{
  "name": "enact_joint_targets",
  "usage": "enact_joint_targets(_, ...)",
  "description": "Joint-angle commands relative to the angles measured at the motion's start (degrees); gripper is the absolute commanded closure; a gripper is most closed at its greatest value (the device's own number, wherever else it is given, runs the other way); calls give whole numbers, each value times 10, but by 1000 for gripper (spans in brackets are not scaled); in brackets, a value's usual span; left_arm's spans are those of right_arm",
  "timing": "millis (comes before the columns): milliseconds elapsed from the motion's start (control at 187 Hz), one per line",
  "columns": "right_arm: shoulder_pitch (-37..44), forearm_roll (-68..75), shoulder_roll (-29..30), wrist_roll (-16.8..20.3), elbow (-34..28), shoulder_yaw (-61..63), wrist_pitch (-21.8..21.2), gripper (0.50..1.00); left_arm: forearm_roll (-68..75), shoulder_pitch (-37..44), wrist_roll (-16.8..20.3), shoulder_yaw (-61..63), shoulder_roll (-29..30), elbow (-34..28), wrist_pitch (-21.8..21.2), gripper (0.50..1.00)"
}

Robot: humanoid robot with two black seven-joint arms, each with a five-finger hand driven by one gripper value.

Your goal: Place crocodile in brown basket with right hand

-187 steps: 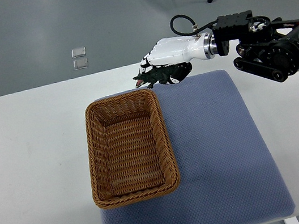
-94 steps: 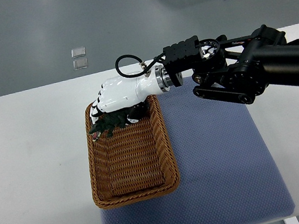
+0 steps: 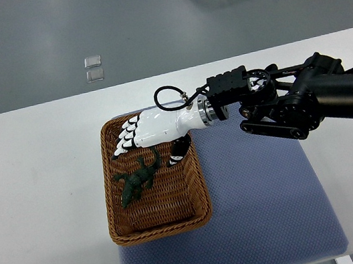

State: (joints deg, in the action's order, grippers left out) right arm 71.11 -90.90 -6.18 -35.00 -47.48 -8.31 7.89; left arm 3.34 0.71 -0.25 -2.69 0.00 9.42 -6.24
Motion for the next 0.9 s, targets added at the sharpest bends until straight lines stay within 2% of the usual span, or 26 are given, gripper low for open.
enact_joint_targets(0,0,9,-18,0,1,11,1,572,0,0,0,1,0,0,0,500)
enact_joint_targets(134,0,71,-47,0,1,50,-24,572,0,0,0,0,0,0,0,500)
enact_joint_targets(283,-11,223,-84,0,-2,90,-147,570,0,0,0,0,0,1,0,500)
enact_joint_targets(449,-57,408,-120,0,-4,179,-231,568,0,0,0,0,0,0,0,500)
enact_joint_targets(518,-84,482,-134,50,-3,209,-258,568,0,0,0,0,0,0,0,500)
enact_joint_targets(743,-139,688,-161,140,1,240,-297,568,0,0,0,1,0,0,0,500)
enact_joint_targets(893,-172,810,-166,153,1,241,-294,570,0,0,0,1,0,0,0,500)
